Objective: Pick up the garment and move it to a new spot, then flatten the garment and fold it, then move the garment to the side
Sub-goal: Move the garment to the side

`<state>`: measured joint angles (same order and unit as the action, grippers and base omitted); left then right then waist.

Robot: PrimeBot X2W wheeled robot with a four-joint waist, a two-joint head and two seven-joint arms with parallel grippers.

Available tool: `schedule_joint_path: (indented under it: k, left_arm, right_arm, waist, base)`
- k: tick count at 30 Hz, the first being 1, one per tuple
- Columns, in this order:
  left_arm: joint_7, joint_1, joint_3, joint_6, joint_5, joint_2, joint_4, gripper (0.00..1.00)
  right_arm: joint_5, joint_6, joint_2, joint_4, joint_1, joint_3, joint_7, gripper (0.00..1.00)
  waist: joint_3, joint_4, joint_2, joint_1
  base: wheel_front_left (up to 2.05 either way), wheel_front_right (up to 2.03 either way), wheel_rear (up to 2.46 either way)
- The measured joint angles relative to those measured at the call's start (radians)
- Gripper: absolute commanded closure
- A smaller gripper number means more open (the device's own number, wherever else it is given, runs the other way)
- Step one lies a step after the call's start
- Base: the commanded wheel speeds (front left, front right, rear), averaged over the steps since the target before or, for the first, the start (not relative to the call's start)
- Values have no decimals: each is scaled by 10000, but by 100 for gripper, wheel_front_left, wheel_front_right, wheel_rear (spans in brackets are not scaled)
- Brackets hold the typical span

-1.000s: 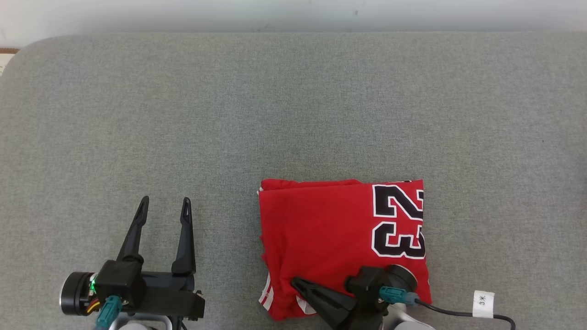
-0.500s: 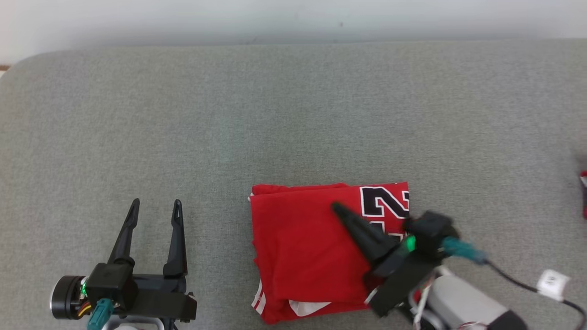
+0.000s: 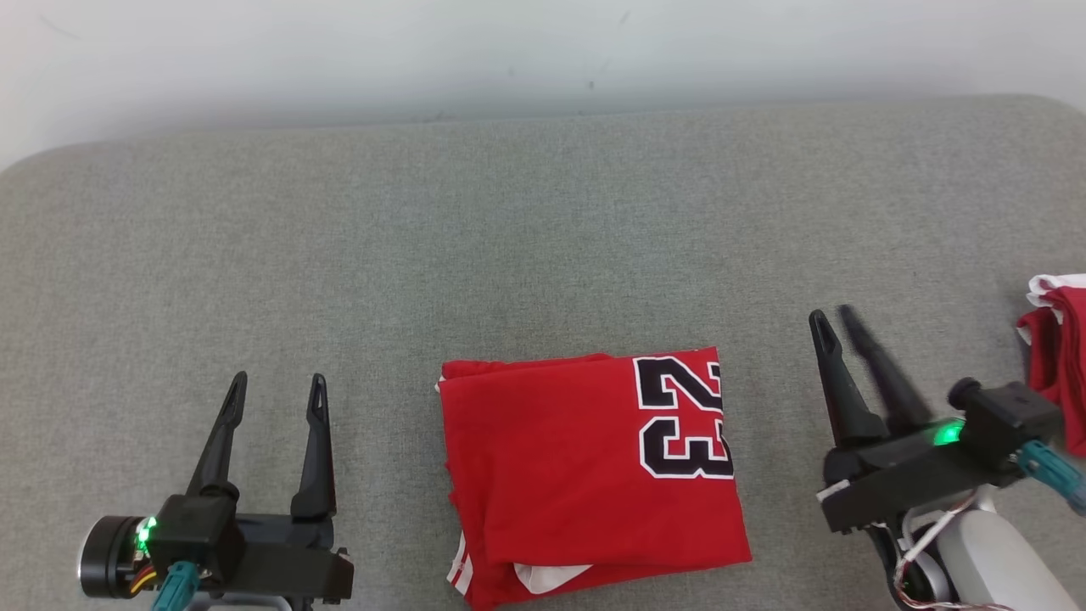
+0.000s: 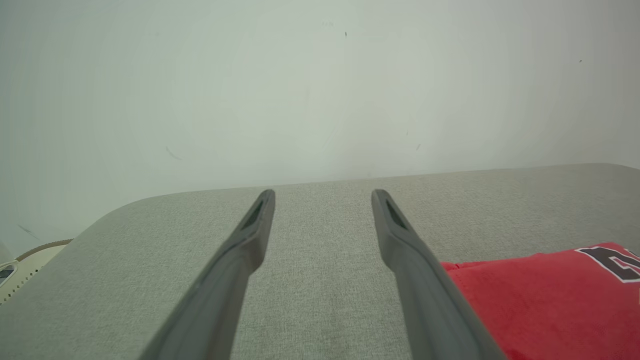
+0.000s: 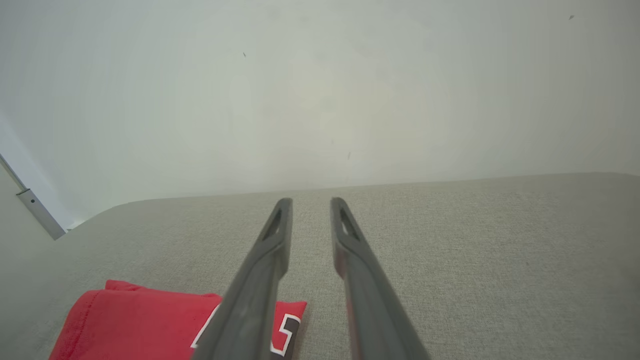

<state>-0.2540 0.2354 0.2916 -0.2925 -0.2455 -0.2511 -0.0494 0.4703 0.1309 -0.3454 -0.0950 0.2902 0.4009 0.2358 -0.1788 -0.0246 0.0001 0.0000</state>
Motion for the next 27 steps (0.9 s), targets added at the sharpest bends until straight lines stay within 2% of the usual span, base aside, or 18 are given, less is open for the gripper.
schedule_joint_path:
  k: [5,17,27]
  left_arm:
    - [73,-86,25,-12,10,-105,-79,0]
    - [259,-535,130,-105,58,-316,-341,0]
    - [420,-879,138,-190,23,-470,-487,0]
  right_arm:
    - [-702,2,330,585,-623,-926,-428,0]
    - [-1523,0,708,1952,-2075,-2176,-1145,0]
    - [-1870,0,1060,2663,-3002,-2650,-1661,0]
  waist:
    - [169,90,0,0]
    - [665,185,0,0]
    - [983,271,0,0]
  base:
    - [0,0,0]
    - [0,0,0]
    - [0,0,0]
